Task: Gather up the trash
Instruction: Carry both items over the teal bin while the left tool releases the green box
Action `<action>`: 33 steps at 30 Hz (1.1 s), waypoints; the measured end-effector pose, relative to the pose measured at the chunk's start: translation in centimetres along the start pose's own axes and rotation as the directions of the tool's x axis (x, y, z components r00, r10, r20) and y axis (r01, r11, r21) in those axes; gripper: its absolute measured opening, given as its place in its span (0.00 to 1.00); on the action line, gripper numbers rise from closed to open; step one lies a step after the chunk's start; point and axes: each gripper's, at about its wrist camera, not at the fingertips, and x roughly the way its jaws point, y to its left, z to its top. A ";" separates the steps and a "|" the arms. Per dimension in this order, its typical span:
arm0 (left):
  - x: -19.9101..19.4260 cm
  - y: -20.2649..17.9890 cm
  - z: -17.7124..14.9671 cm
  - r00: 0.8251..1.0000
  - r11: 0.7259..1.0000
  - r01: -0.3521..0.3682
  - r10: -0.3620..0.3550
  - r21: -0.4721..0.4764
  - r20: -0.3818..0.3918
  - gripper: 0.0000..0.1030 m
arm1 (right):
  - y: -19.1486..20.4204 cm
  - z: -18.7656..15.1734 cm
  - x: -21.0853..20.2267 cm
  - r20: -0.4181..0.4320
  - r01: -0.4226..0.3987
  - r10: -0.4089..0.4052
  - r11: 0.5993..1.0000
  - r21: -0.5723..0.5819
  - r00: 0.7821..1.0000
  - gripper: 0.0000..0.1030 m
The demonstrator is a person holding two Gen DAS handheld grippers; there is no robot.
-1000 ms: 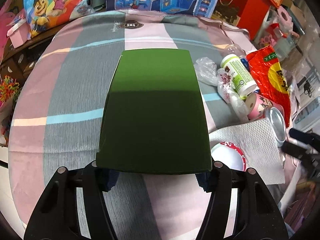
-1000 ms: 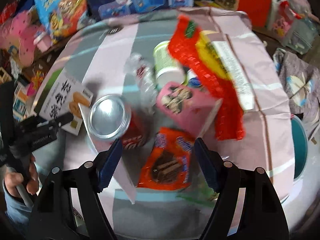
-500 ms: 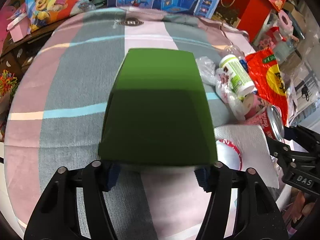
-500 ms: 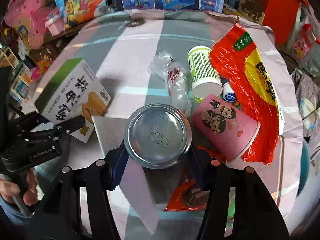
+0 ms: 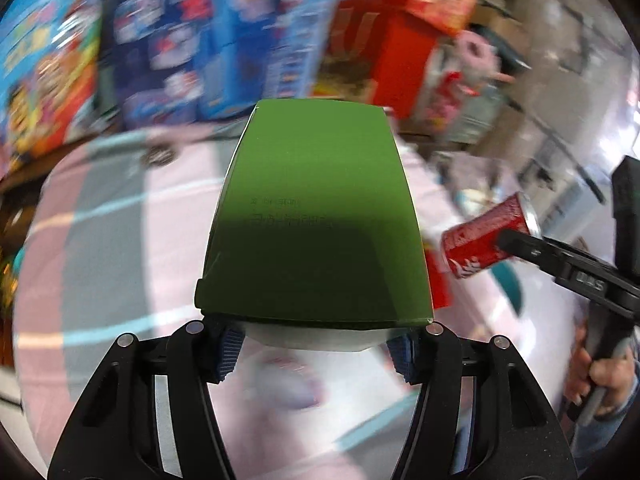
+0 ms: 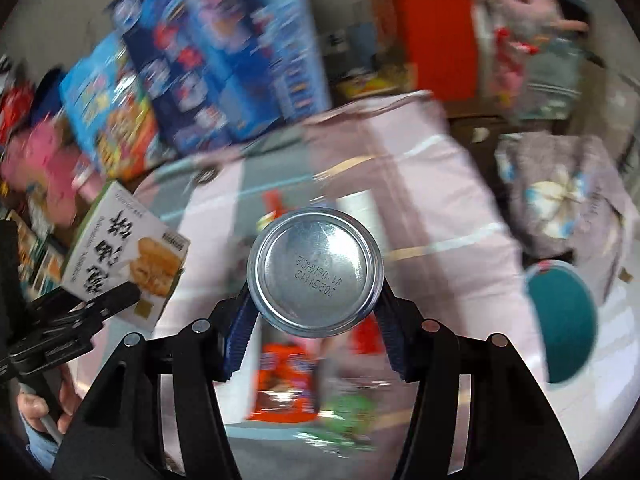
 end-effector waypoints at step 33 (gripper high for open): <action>29.4 -38.1 -0.9 0.868 0.851 0.326 -0.098 0.411 -0.486 0.63 | -36.5 -10.3 3.2 -0.230 0.286 -0.189 0.800 0.528 0.955 0.53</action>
